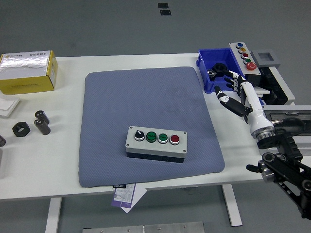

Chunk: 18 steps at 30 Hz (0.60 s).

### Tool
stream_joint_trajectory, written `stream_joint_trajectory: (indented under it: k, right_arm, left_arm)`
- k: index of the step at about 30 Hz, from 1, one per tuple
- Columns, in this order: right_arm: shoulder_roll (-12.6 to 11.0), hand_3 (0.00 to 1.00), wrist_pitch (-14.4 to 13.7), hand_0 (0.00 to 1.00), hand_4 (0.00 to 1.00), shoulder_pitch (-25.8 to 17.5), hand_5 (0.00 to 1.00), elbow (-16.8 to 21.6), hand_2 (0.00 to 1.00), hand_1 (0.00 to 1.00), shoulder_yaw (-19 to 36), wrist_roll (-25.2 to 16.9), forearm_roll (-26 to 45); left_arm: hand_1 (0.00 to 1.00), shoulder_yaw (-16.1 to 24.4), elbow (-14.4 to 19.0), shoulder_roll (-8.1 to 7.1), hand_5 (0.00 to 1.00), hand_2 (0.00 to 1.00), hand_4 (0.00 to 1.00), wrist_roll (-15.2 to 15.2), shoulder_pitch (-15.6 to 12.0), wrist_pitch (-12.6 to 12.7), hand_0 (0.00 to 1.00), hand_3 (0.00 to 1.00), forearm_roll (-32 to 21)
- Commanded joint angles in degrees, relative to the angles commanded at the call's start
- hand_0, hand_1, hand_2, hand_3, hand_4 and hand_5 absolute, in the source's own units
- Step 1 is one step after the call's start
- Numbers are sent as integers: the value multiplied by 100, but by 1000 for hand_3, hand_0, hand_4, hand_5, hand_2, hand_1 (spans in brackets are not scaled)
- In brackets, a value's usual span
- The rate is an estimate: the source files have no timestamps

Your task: Pick up the button,place it on the desk,press the button,press the button

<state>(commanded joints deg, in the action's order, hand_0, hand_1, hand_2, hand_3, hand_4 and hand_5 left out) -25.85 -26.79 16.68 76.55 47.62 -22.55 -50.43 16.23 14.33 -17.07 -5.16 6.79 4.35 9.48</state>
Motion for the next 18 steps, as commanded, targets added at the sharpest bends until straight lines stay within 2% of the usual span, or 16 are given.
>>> stream_joint_trajectory:
  k: [1,2,6,7,8,13,14,18]
  right_arm:
    - [8,884,83,876,733,-33,373,-18,879,860,17,-107,200]
    - [19,878,194,874,753,-79,426,-43,871,847,52,-228,435]
    - [36,878,459,874,753,-184,426,-103,871,847,130,-533,1199]
    - [34,878,490,874,753,-187,426,-115,871,847,130,-567,1371]
    - [34,844,510,864,793,-186,554,-127,822,812,126,-589,1509]
    - [45,844,564,864,793,-178,554,-167,822,812,103,-648,2112]
    - [46,810,568,855,802,-175,609,-173,802,793,93,-654,2195]
    - [45,810,580,855,802,-174,609,-184,802,793,71,-667,2320]
  left_arm:
    - [630,10,3,4,213,555,678,0,0,0,689,602,14]
    - [631,15,7,9,214,555,678,0,-5,-1,690,602,24]
    - [631,-60,5,4,214,555,678,-7,-40,-3,690,602,-28]
    - [631,-107,0,-3,214,555,678,-10,-49,-3,690,602,-70]
    - [631,-155,-6,-13,215,555,678,-12,-57,-3,689,604,-113]
    - [631,-345,-31,-73,215,555,678,-20,-88,-1,689,604,-288]
    - [631,-373,-33,-84,216,557,680,-21,-91,-2,690,604,-309]
    - [631,-452,-37,-106,216,557,680,-24,-96,-4,690,604,-352]
